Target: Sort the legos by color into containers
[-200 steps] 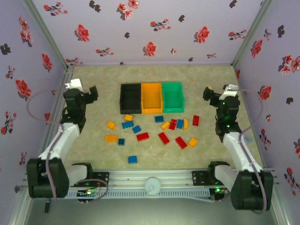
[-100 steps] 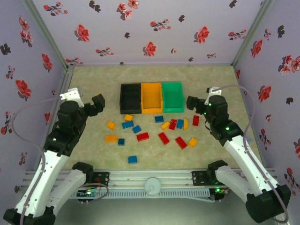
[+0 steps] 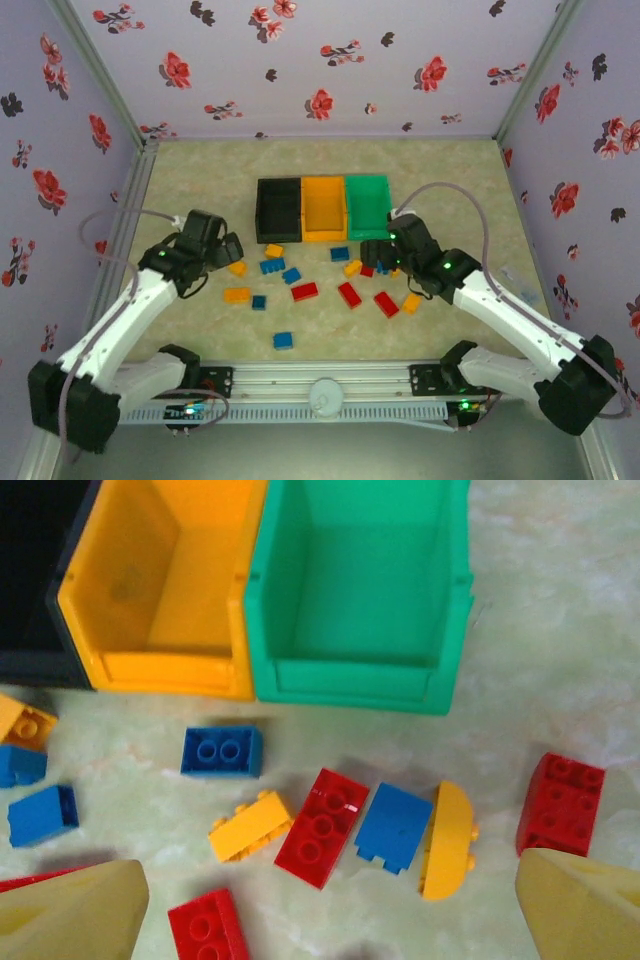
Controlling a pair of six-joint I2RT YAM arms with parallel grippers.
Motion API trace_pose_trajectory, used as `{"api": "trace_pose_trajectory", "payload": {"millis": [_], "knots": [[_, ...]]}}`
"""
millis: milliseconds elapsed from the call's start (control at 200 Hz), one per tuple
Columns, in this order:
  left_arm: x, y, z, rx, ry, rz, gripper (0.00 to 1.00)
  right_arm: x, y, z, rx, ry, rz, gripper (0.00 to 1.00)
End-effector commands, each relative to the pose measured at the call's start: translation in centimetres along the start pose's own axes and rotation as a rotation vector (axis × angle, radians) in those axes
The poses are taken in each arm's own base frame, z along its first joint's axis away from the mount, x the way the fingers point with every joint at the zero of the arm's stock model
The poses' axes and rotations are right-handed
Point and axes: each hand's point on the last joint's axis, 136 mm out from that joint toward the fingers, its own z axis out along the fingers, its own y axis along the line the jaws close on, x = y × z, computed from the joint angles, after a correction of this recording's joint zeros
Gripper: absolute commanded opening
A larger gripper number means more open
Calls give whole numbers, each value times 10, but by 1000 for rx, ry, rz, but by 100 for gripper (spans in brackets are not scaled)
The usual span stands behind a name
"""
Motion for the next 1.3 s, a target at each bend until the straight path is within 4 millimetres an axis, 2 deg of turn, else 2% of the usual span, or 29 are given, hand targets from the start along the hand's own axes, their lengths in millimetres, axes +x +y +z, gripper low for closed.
{"api": "trace_pose_trajectory", "payload": {"millis": [0, 230, 365, 740, 1010, 1295], "knots": [[18, 3, 20, -64, 75, -47, 96, 3, 4, -1, 27, 22, 1, 93], [36, -11, 56, -49, 146, -81, 89, 22, 10, 5, 30, 62, -20, 91], [43, -17, 70, -35, 171, -90, 84, 27, 9, 6, 32, 74, -20, 91], [50, -22, 90, -46, 180, -113, 73, 36, 7, 7, 42, 97, -39, 90], [50, -27, 101, -53, 184, -116, 69, 40, 7, 7, 44, 107, -49, 90], [46, -31, 110, -71, 181, -97, 53, 43, 6, 7, 52, 115, -57, 89]]}}
